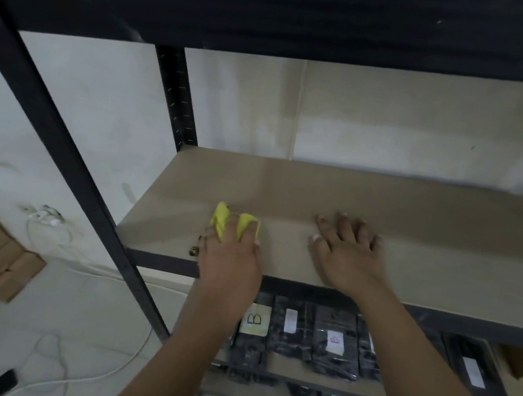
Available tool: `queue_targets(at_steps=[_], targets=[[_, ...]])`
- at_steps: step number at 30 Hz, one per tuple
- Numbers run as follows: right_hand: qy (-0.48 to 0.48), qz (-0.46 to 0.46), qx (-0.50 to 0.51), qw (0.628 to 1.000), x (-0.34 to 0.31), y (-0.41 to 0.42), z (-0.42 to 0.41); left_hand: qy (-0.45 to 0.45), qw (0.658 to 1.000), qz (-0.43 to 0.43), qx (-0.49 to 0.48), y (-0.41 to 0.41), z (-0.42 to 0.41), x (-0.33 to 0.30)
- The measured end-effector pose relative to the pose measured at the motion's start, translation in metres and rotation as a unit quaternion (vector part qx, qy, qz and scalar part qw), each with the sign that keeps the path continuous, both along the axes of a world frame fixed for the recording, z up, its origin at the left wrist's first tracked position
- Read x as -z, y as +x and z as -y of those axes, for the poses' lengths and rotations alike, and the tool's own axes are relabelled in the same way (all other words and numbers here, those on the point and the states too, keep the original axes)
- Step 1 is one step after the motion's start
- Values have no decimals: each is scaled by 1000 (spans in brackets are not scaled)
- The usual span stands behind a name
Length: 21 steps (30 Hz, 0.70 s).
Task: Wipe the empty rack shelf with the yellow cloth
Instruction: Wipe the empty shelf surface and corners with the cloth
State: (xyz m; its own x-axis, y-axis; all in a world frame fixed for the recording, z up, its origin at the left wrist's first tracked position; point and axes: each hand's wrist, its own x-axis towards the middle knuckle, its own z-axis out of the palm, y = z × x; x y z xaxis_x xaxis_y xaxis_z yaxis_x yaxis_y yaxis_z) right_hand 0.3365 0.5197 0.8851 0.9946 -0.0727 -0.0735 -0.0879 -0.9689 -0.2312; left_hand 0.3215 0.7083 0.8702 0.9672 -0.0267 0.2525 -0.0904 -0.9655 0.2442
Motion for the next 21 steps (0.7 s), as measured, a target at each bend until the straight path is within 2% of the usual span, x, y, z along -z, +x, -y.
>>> queue_targets(at_steps=[3, 6, 8, 9, 11, 12, 14, 16, 18, 21], targets=[[120, 83, 26, 989, -5, 0, 9, -7, 999, -13, 51, 9, 36, -3], [264, 130, 96, 951, -16, -5, 16, -25, 988, -34, 146, 21, 64, -6], [339, 147, 145, 918, -22, -8, 17, -121, 962, -75, 232, 27, 71, -15], [357, 166, 164, 904, -24, -8, 16, -211, 936, -115, 258, 31, 68, -21], [335, 220, 180, 898, -30, -9, 7, -361, 881, -155, 263, 41, 52, -30], [300, 241, 168, 908, -31, -10, -1, -382, 881, -131, 245, 49, 41, -31], [196, 225, 116, 947, -28, -13, -27, -292, 936, -66, 187, 72, 18, -26], [98, 126, 89, 983, -19, -13, -57, -137, 980, -51, 133, 92, 1, -15], [32, 75, 95, 992, -8, -4, -75, -78, 990, -58, 99, 101, -5, -6], [4, 76, 91, 993, 0, 34, -71, -40, 996, -31, 79, 104, -6, 2]])
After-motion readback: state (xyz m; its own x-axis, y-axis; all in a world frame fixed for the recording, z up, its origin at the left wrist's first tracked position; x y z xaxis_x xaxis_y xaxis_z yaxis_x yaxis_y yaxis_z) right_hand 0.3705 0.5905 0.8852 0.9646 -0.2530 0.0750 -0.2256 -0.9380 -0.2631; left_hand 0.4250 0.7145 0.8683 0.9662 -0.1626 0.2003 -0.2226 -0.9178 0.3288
